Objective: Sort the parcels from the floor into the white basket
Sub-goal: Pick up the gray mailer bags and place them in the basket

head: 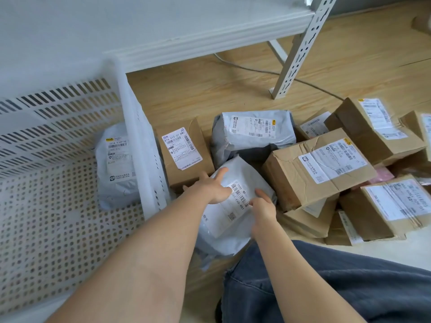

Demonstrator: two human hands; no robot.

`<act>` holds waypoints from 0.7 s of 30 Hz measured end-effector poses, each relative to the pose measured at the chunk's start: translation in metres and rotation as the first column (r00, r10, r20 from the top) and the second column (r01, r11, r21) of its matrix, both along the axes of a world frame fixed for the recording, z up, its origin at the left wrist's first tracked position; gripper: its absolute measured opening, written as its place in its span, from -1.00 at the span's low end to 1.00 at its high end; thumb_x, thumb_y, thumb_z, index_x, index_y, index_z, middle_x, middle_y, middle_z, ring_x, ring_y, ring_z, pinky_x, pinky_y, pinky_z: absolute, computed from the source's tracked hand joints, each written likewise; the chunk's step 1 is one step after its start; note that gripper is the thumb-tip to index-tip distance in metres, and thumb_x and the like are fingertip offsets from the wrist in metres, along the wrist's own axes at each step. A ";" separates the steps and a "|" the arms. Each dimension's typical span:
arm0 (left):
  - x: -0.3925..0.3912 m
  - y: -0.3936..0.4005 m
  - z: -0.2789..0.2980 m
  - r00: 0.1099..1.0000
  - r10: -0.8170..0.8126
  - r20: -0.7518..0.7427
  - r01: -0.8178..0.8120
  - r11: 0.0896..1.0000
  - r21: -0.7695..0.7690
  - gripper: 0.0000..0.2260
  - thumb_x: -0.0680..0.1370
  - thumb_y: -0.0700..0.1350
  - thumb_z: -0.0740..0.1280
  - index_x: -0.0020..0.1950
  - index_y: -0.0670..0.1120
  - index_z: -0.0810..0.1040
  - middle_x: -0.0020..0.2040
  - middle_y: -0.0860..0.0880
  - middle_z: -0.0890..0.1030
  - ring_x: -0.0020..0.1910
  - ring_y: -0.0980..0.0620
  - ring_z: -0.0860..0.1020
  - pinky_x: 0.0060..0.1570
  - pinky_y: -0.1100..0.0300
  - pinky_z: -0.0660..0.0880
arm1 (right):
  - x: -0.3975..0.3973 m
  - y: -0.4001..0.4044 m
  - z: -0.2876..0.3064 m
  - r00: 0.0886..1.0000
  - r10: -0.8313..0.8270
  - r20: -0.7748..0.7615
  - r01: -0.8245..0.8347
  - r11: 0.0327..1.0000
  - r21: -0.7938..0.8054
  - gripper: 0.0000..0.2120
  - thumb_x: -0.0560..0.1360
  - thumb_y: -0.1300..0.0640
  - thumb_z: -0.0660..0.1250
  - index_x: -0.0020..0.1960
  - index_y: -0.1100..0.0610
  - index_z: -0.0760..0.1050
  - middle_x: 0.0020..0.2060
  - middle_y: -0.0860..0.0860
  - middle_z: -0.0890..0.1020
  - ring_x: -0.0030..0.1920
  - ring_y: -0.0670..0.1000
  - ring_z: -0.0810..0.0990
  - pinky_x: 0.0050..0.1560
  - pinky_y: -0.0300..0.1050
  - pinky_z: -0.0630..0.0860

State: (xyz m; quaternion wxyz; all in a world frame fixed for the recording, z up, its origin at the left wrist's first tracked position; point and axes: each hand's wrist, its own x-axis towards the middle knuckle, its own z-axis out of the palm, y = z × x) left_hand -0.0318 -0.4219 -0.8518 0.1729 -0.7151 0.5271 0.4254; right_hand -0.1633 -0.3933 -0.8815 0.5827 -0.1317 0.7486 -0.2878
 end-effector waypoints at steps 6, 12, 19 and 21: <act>0.006 0.003 0.031 0.984 0.118 -0.132 -0.140 0.975 -0.170 -0.46 0.54 0.20 0.06 0.44 0.38 -0.14 0.52 -0.17 0.05 0.34 -0.19 0.34 0.09 0.09 0.34 | -0.005 -0.005 0.039 1.000 -0.025 -0.018 0.024 0.999 -0.049 -0.54 0.49 0.34 0.07 0.20 -0.05 0.53 0.19 0.08 0.50 0.02 0.10 0.51 0.03 -0.11 0.49; 0.000 0.013 0.063 0.902 0.191 -0.387 -0.283 0.938 -0.199 -0.52 0.57 0.22 0.06 0.49 0.24 0.10 0.53 0.05 0.13 0.47 -0.04 0.20 0.39 0.10 0.19 | -0.010 -0.007 0.098 0.997 0.030 -0.072 -0.042 0.984 -0.174 -0.50 0.47 0.37 0.05 0.22 -0.03 0.52 -0.24 -0.07 0.47 -0.33 -0.05 0.39 -0.32 -0.18 0.37; 0.016 0.019 0.121 0.840 0.203 -0.504 -0.383 0.879 -0.283 -0.52 0.57 -0.06 0.20 0.49 0.10 0.22 0.52 -0.03 0.17 0.46 -0.04 0.24 0.38 0.15 0.19 | -0.001 -0.007 0.165 0.992 0.091 -0.084 -0.114 0.938 -0.327 -0.50 0.45 0.37 0.04 0.18 -0.03 0.54 0.06 0.02 0.59 -0.47 -0.05 0.23 -0.55 -0.28 0.25; 0.024 0.019 0.143 0.827 0.192 -0.529 -0.404 0.857 -0.319 -0.49 0.54 -0.11 0.24 0.48 0.11 0.24 0.51 -0.07 0.19 0.42 -0.05 0.29 0.37 0.17 0.24 | 0.005 -0.009 0.184 0.992 0.099 -0.078 -0.121 0.918 -0.378 -0.49 0.45 0.39 0.03 0.17 -0.04 0.53 -0.09 -0.04 0.58 -0.48 -0.06 0.25 -0.66 -0.37 0.23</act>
